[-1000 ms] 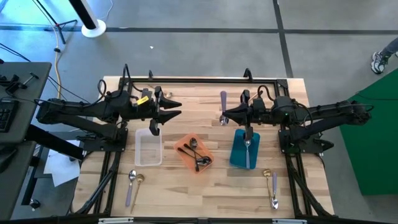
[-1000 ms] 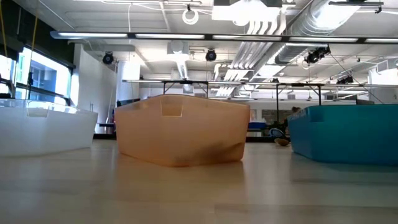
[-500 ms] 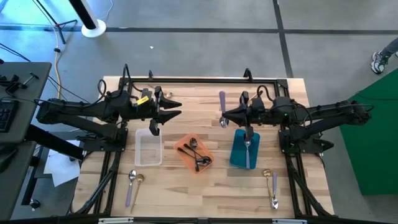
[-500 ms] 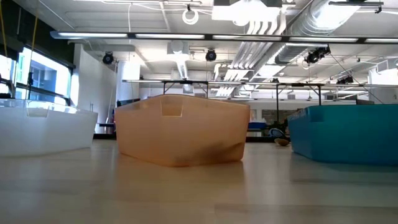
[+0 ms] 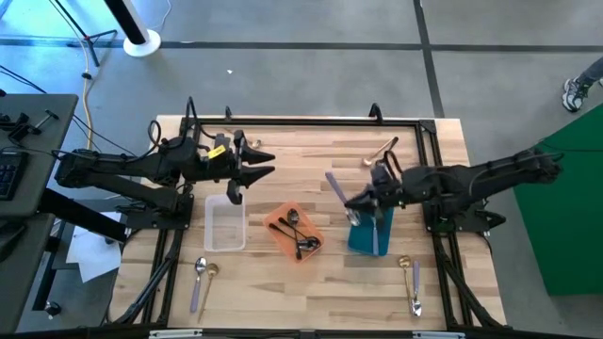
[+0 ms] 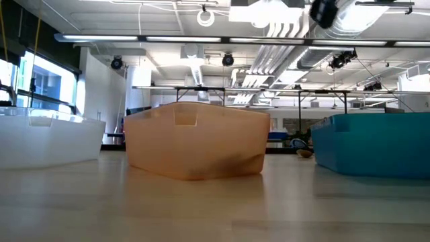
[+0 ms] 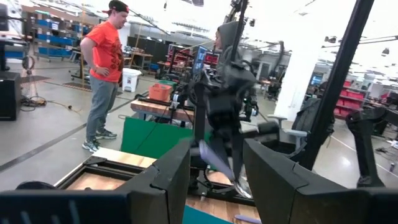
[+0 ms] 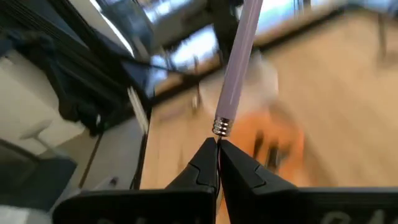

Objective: Sort silverware by color (type)
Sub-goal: Put the top purple spoon into the blue bin

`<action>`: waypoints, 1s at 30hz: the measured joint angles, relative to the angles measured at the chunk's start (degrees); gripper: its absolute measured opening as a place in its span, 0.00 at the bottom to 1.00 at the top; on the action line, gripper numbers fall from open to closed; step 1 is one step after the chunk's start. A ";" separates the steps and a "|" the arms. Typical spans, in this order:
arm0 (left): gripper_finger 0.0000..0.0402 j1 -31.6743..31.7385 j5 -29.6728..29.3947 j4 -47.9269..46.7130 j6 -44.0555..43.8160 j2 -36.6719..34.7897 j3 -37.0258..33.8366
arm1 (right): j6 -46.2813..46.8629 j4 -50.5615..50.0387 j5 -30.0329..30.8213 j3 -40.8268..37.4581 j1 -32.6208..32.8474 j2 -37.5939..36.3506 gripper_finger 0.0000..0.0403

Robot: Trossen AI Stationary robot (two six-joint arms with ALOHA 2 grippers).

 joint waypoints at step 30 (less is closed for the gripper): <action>0.34 0.09 -1.80 -0.01 0.02 0.00 0.00 | 67.43 -38.81 4.98 0.00 15.16 6.00 0.00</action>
